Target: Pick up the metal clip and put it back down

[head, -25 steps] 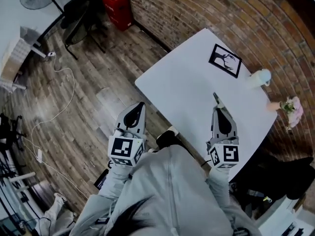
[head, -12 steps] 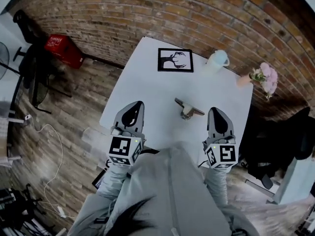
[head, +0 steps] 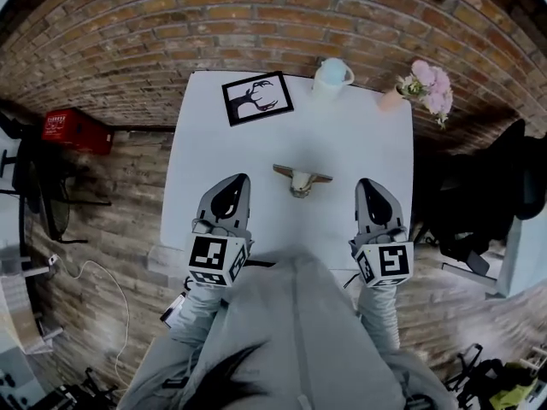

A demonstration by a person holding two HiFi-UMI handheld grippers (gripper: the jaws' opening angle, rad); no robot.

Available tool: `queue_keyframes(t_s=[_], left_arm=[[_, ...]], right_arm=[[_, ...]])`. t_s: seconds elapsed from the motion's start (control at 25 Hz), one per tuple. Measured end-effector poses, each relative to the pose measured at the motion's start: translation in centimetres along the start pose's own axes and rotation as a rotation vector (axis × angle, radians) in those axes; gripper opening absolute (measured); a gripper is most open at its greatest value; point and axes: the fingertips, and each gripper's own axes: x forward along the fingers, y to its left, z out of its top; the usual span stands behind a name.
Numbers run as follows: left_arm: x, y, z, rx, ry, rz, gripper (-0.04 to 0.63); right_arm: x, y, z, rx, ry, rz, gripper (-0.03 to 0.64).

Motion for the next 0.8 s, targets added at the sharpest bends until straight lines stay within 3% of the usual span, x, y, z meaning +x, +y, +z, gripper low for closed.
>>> queue_keyframes(t_s=[0.36, 0.8], left_arm=[[2.9, 0.1, 0.5, -0.009, -0.004, -0.100, 0.026], [3.5, 1.1, -0.2, -0.010, 0.018, -0.134, 0.026]], right_arm=[[0.3, 0.0, 0.3, -0.010, 0.017, -0.055, 0.025], [2.0, 1.1, 0.3, -0.057, 0.035, -0.061, 0.025]])
